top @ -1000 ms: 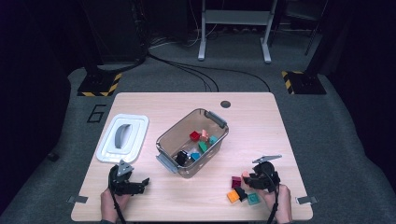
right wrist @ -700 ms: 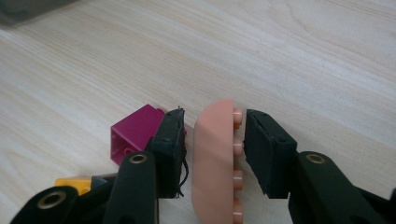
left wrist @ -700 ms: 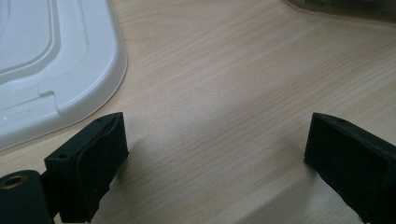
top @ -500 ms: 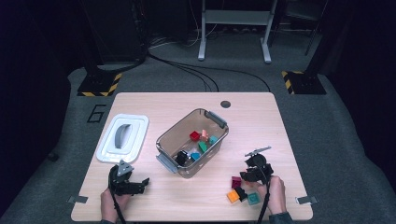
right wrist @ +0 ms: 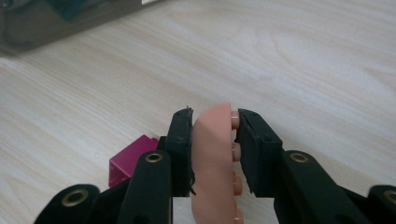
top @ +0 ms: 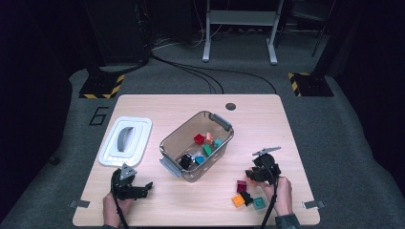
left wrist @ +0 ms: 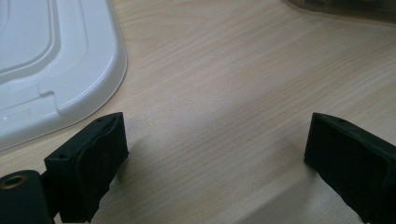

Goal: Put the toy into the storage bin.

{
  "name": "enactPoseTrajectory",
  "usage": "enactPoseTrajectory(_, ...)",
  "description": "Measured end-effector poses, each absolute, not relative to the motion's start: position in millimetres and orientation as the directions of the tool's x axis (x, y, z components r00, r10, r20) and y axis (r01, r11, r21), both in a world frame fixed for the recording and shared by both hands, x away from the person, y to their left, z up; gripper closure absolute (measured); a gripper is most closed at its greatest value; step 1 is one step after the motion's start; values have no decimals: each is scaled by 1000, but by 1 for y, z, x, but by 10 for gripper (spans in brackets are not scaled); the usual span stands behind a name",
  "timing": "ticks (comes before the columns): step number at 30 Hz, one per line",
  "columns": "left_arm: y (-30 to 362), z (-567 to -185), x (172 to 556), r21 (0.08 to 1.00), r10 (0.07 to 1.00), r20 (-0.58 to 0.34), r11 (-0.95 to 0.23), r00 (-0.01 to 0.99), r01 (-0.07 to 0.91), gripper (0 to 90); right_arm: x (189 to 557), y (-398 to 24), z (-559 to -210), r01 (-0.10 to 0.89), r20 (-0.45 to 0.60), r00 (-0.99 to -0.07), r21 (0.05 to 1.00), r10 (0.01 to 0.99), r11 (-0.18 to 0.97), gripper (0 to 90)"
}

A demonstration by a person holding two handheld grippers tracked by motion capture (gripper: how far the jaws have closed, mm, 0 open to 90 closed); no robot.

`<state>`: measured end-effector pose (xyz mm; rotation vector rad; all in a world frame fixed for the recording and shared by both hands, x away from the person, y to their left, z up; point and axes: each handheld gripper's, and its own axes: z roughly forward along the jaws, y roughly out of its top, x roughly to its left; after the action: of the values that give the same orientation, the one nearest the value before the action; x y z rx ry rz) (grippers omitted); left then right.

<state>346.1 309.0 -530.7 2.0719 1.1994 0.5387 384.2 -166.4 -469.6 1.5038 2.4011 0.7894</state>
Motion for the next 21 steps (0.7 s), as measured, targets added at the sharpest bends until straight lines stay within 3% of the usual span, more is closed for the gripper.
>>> enactPoseTrajectory(21,309,-531,346,726,871,17,-348,491,593,56,403,-164,-438,674,97,-486,675,868,301,669)
